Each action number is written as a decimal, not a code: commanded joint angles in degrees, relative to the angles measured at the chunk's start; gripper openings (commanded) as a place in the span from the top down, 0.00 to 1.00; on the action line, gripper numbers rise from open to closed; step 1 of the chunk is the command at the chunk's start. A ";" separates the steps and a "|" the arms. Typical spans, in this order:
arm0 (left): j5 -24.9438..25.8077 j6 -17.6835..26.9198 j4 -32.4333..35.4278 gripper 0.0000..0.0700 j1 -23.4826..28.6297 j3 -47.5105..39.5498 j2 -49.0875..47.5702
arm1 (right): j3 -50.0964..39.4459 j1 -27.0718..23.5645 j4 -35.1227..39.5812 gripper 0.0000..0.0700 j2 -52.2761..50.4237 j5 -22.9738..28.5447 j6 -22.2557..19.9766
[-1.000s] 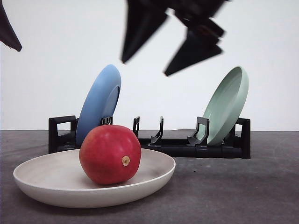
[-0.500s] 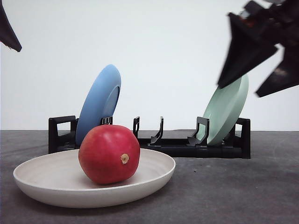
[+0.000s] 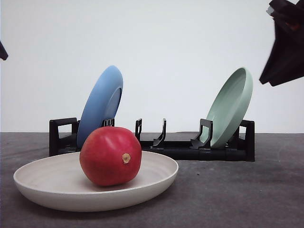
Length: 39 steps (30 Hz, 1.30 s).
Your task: Place pomegranate in white plate
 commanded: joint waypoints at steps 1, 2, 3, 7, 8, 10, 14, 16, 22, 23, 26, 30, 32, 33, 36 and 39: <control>0.29 0.08 -0.64 1.00 -0.15 0.48 0.20 | 0.06 0.31 0.96 0.98 0.37 0.40 -0.09; 0.26 0.01 -1.44 1.00 -0.15 0.48 0.08 | 0.06 0.31 1.00 0.98 0.35 0.40 -0.09; 0.26 0.09 -2.05 1.00 -0.13 0.48 0.03 | 0.06 0.31 0.99 0.98 0.35 0.38 -0.09; 0.26 0.13 -2.79 1.00 -0.15 0.48 0.01 | 0.06 0.31 1.00 0.98 0.35 0.13 -0.09; 0.26 0.11 -2.73 1.00 -0.15 0.48 0.01 | 0.06 0.31 0.99 0.98 0.35 0.13 -0.09; 0.26 0.11 -2.78 1.00 -0.13 0.48 0.01 | 0.06 0.31 1.00 0.98 0.35 0.16 -0.09; 0.26 0.11 -2.80 1.00 -0.14 0.48 -0.01 | 0.06 0.31 0.98 0.98 0.35 0.13 -0.09; 0.26 0.11 -2.72 1.00 -0.11 0.40 -0.70 | 0.06 0.31 1.00 0.98 0.35 0.13 -0.09; 0.26 0.51 2.67 1.00 1.18 -5.21 -6.67 | 0.06 0.31 1.00 0.98 0.35 0.13 -0.09; 0.26 0.52 4.60 1.00 1.77 -7.17 -8.41 | 0.06 0.31 1.00 0.98 0.35 0.13 -0.09; 0.00 0.52 9.20 1.00 3.79 -13.55 -14.15 | 0.06 0.31 1.00 0.98 0.35 0.13 -0.09; -3.87 0.52 14.10 1.00 6.73 -21.96 -22.59 | 0.06 0.31 1.00 0.98 0.35 0.13 -0.09; -6.37 0.52 15.52 1.00 8.02 -25.30 -26.35 | 0.06 0.31 1.00 0.98 0.35 0.13 -0.09; -7.17 0.52 15.82 1.00 8.57 -26.63 -28.05 | 0.06 0.31 1.00 0.98 0.35 0.13 -0.09; -8.29 0.58 16.19 1.00 10.04 -29.94 -33.14 | 0.06 0.31 1.00 0.98 0.35 0.13 -0.09; -8.35 0.92 16.82 1.00 11.13 -32.27 -37.29 | 0.06 0.31 1.00 0.98 0.35 0.13 -0.09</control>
